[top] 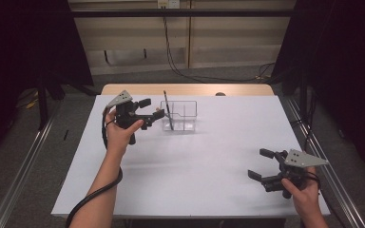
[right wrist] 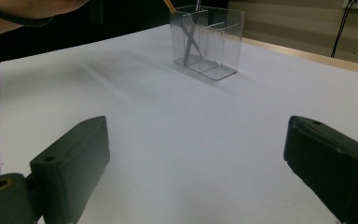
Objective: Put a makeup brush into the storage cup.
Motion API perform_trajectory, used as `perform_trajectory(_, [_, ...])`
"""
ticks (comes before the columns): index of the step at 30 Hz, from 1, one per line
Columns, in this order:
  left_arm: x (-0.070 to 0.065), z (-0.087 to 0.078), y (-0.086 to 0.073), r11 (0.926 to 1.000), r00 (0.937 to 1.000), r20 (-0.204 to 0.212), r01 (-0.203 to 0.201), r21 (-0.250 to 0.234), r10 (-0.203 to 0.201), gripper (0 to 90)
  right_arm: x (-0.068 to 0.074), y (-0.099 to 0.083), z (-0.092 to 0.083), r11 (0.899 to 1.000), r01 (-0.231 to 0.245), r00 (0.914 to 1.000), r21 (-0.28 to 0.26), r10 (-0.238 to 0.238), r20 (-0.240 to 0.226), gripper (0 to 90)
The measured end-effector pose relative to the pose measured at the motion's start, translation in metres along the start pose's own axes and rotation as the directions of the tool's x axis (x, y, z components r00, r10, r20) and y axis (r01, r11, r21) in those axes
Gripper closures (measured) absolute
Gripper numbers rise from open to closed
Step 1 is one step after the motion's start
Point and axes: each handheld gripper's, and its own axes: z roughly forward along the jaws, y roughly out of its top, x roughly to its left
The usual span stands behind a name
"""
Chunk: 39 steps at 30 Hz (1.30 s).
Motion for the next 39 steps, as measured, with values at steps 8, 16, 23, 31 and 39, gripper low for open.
perform_trajectory(8, [-0.002, -0.01, -0.004, 0.9999, 1.0, 0.007, -0.001, -0.011, 0.001, 8.6, 0.002, 0.0, 0.002, 1.0, 0.002, 1.0, 0.004, -0.002, -0.003, 6.3])
perform_trajectory(16, [-0.003, -0.017, -0.014, 0.9999, 0.9999, 0.006, 0.014, -0.005, -0.014, 6.0, 0.003, -0.001, 0.004, 1.0, 0.003, 1.0, 0.01, -0.003, -0.008, 6.2])
perform_trajectory(23, [-0.003, -0.021, -0.019, 0.9997, 0.9997, 0.008, 0.022, -0.006, -0.022, 5.2, 0.003, 0.0, 0.005, 1.0, 0.004, 1.0, 0.009, -0.003, -0.008, 6.3])
perform_trajectory(31, [-0.005, -0.027, -0.023, 0.9998, 0.9996, 0.024, 0.018, 0.002, -0.018, 4.0, 0.003, -0.001, 0.004, 1.0, 0.004, 1.0, 0.009, -0.004, -0.007, 6.3])
perform_trajectory(39, [-0.006, -0.038, -0.026, 1.0, 0.9996, 0.028, -0.001, -0.008, 0.002, 2.9, 0.004, -0.001, 0.004, 1.0, 0.002, 1.0, 0.01, -0.002, -0.008, 6.3])
